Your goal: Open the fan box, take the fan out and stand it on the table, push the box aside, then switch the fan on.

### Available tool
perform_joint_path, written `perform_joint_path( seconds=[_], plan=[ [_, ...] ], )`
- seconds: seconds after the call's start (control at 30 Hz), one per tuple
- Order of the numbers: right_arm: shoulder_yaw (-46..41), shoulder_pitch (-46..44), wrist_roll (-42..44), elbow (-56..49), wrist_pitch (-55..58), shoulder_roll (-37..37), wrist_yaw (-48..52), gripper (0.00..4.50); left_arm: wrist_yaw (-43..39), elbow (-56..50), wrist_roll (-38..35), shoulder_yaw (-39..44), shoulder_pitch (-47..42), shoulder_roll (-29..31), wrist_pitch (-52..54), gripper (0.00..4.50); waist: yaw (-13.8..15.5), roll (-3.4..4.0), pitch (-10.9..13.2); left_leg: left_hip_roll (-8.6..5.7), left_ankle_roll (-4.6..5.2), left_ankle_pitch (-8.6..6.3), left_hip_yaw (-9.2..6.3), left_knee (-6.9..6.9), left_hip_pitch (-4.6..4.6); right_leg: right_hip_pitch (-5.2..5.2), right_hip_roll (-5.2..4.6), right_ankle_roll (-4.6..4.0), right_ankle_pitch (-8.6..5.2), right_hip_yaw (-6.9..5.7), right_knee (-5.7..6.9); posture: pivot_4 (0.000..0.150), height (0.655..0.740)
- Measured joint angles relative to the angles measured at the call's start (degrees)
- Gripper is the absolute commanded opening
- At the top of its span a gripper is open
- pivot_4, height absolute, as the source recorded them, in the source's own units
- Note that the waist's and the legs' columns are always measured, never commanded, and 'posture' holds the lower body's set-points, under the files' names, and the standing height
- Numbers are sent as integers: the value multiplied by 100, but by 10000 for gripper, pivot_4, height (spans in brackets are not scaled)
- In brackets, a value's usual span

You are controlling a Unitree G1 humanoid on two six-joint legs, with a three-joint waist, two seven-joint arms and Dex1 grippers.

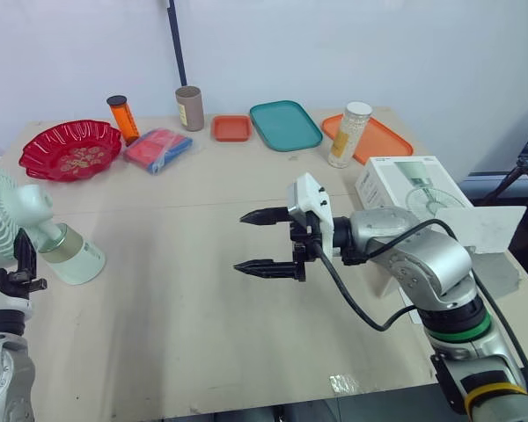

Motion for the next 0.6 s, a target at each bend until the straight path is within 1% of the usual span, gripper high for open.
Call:
perform_joint_path(
  seconds=[0.5,0.6],
  plan=[
    [0,3,1,-3,2,-47,-1,45000,3,-3,-21,-46,-111,1,54,19743,0,0,0,-1,-1,1,-3,0,-1,1,0,0,0,-2,0,1500,7400],
    [0,3,5,-9,7,-59,-4,45000,-40,-113,-73,-320,-316,167,291,19743,29,-2,1,-6,-12,7,-23,1,-15,-1,-1,3,2,-11,-2,1500,7400]
  ],
)
